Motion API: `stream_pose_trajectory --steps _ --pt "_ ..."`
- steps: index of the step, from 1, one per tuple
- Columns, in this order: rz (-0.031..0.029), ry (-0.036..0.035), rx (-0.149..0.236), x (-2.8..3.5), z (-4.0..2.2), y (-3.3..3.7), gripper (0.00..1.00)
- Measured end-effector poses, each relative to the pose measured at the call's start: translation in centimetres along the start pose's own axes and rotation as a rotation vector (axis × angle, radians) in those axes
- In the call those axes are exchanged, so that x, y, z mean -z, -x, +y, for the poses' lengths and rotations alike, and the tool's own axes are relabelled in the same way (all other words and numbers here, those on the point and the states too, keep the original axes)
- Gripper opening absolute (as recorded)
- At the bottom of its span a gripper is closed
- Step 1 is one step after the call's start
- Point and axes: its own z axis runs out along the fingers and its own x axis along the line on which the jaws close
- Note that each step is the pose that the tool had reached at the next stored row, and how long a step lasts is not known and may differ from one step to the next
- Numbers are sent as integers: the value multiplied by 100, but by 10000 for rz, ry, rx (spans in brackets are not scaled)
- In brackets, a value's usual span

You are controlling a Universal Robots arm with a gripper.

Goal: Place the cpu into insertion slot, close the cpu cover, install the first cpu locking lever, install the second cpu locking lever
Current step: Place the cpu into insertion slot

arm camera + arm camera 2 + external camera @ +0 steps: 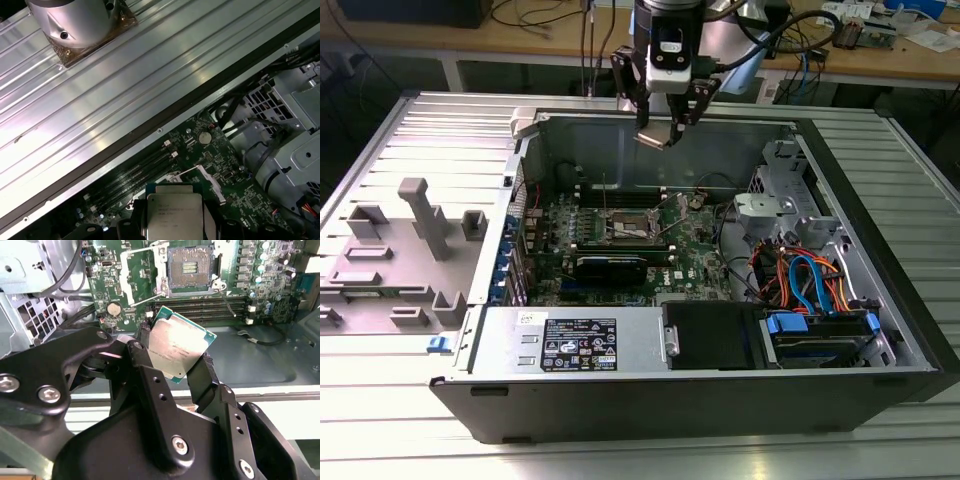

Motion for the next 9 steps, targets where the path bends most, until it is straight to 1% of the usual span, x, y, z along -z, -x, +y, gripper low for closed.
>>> stream_pose_trajectory --steps 2,3,6,7,9 --pt "-9 -6 -57 -10 -6 3 54" --pt "-23 -8 -197 -15 -5 3 54" --pt "-75 -2 -728 -30 -7 4 54" --pt "-101 0 -1016 -33 -8 4 54" --pt "-102 3 -1024 -35 -8 4 54"
